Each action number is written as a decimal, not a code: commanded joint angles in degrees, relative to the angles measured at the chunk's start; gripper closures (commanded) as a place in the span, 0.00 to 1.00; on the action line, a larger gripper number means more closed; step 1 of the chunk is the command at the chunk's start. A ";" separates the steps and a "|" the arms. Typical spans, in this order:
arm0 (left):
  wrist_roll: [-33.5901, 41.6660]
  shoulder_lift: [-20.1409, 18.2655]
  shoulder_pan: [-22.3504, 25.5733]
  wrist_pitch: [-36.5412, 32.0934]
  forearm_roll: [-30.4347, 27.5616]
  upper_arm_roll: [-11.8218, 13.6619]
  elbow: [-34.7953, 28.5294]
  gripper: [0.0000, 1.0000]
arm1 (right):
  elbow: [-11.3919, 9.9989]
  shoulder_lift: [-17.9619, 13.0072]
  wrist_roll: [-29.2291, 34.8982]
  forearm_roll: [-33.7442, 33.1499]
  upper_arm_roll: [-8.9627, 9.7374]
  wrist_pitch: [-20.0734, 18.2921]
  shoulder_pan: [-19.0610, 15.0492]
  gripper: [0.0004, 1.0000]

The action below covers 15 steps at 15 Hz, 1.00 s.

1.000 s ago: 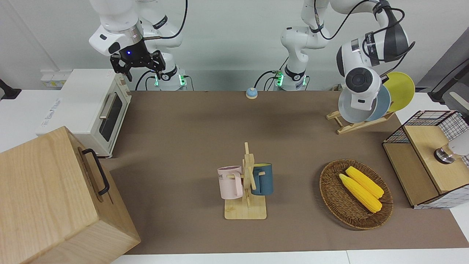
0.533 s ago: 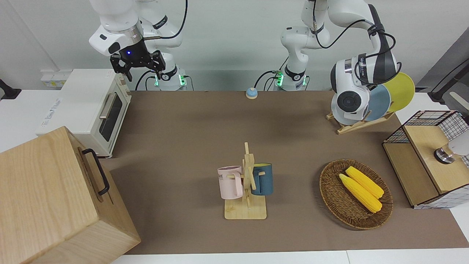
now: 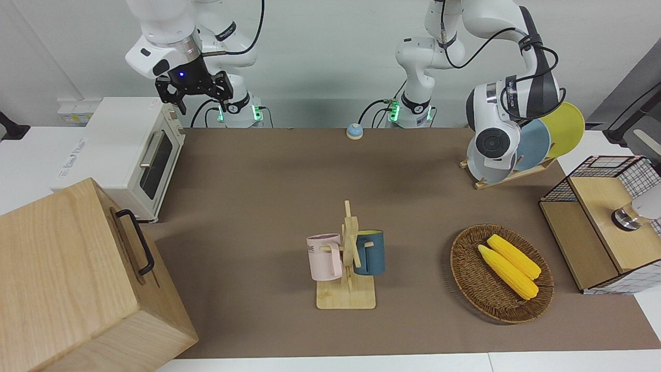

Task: Pick gray plate from table and place it on lower plate rack with left arm

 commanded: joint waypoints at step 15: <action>0.75 -5.58 -0.56 22.07 -20.69 -6.74 3.41 0.02 | 0.35 -0.27 -0.19 0.20 0.38 -0.87 -0.76 0.01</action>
